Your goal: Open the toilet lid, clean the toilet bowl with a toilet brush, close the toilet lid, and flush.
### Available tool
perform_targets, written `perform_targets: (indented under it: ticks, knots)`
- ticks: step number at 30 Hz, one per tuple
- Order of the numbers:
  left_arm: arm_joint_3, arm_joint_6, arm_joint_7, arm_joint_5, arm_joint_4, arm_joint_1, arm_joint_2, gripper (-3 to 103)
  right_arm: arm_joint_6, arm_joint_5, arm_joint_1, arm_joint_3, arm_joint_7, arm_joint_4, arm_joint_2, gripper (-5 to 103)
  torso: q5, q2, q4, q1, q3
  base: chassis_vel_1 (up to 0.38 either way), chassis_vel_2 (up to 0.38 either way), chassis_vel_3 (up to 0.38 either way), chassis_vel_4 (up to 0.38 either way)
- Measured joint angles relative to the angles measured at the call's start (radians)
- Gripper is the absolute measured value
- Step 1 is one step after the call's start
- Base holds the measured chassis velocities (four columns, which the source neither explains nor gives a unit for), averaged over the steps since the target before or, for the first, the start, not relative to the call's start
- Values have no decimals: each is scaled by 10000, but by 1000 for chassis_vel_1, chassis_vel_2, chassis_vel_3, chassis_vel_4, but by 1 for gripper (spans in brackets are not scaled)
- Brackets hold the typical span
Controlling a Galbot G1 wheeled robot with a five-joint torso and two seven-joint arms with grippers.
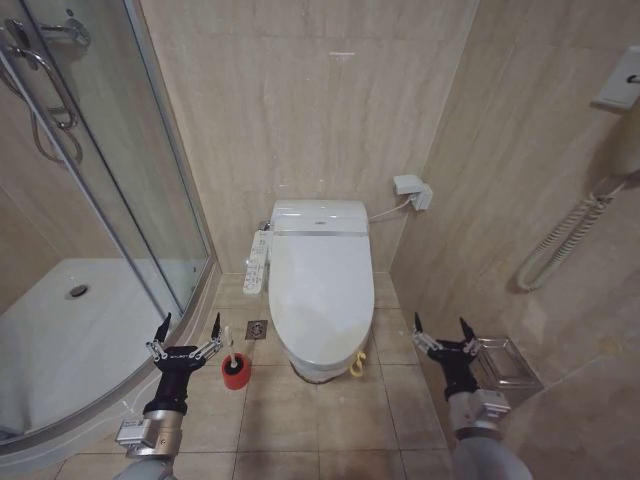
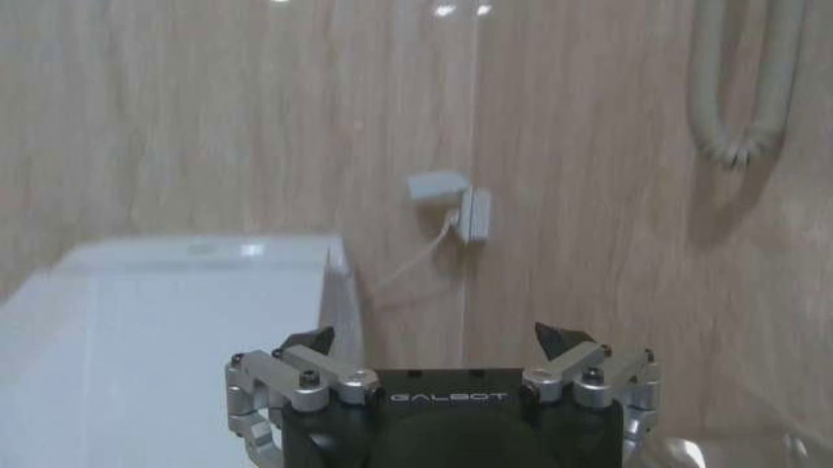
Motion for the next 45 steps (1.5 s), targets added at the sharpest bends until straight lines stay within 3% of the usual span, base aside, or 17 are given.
perform_targets:
  ticks: [13, 22, 35, 45]
  knots:
    - [0, 0, 0, 0, 0, -5, 0, 100, 79, -704, 127, -1152, 92, -1790, -281, 100, 1, 0, 1, 5, 2, 8, -10, -9, 8]
    - [0, 0, 0, 0, 0, 0, 0, 100, 1057, -587, 711, -1273, 441, -2528, 37, 100, 1, -1, 2, 5, 2, 0, 0, 0, 0]
    - [0, 0, 0, 0, 0, 6, 0, 100, 953, -258, 750, -1019, 464, -2390, -164, 100, 1, 0, 0, 3, 1, -9, 13, 15, -12]
    - [0, 0, 0, 0, 0, -3, 0, 100, 691, -1211, 777, -993, 597, -2687, -336, 100, 1, -3, 0, 12, 4, -53, 54, 58, -64]
